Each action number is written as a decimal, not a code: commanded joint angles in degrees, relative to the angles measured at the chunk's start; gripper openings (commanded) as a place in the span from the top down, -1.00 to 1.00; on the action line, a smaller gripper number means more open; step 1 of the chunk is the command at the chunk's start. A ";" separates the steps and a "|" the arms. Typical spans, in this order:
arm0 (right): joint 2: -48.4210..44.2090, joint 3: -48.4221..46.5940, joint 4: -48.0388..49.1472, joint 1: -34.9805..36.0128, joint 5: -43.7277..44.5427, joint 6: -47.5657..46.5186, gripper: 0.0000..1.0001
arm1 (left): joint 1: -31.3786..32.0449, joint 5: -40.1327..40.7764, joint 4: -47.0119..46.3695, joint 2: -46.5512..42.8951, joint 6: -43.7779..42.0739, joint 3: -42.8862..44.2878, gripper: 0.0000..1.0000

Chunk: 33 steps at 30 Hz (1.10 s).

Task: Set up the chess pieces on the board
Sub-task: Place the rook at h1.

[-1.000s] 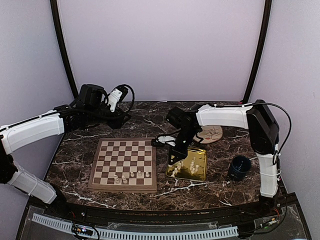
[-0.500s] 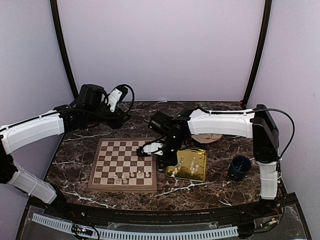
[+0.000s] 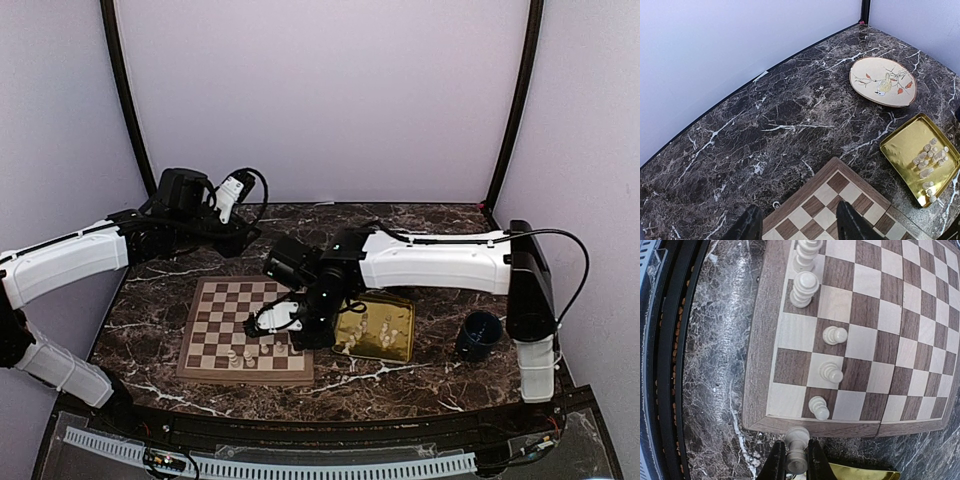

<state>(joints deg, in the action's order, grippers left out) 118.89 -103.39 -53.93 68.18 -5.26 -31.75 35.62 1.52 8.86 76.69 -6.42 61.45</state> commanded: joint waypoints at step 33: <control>8.55 -6.23 -2.32 2.21 -1.03 -0.97 0.76 | -0.02 -0.21 0.16 -3.12 -0.88 -0.28 -0.06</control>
<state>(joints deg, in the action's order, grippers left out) 126.65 -108.14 -55.81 69.76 -5.52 -32.53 35.62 1.50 8.88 75.61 -6.68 61.45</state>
